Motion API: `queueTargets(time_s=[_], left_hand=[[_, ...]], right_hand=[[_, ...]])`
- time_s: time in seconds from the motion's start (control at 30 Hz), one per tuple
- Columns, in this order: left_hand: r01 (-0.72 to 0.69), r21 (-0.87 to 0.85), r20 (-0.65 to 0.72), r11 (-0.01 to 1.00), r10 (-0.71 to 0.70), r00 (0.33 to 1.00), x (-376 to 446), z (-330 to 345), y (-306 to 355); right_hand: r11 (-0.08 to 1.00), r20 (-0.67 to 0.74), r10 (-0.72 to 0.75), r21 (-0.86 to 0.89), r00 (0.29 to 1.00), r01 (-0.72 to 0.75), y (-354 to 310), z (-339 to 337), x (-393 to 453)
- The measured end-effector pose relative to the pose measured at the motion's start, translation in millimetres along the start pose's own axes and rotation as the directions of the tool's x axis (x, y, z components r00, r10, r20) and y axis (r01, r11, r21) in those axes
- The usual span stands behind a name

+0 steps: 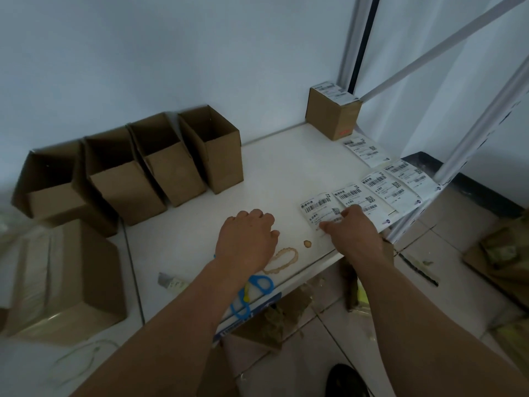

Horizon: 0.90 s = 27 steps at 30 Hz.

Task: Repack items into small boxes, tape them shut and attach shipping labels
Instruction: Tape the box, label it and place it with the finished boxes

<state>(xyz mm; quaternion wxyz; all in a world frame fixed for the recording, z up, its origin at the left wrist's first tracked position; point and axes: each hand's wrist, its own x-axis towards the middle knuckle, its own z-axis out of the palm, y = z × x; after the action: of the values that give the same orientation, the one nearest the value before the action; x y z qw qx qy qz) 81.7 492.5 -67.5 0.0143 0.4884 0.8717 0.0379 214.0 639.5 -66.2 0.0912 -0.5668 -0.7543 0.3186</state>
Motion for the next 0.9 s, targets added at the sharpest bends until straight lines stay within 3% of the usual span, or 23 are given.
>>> queueTargets(time_s=[0.27,0.63,0.8,0.9], left_hand=[[0.101,-0.050,-0.050,0.994,-0.104,0.993,-31.9,-35.9,-24.4],[0.266,-0.120,-0.214,0.957,-0.286,0.934,-119.4,-103.4,-118.4],[0.358,-0.264,-0.279,0.896,-0.426,0.861,-152.2,-111.0,-174.2],[0.477,-0.531,-0.205,0.701,-0.652,0.730,-168.1,-105.9,-203.4]], right_hand=[[0.941,0.016,-0.097,0.326,0.995,0.087,-29.6,2.1,-22.3],[0.883,0.139,-0.258,0.436,0.956,0.174,-107.5,48.5,-101.3],[0.849,0.226,-0.329,0.496,0.917,0.182,-143.3,79.7,-144.3],[0.801,0.268,-0.354,0.582,0.896,0.142,-161.5,93.3,-166.6]])
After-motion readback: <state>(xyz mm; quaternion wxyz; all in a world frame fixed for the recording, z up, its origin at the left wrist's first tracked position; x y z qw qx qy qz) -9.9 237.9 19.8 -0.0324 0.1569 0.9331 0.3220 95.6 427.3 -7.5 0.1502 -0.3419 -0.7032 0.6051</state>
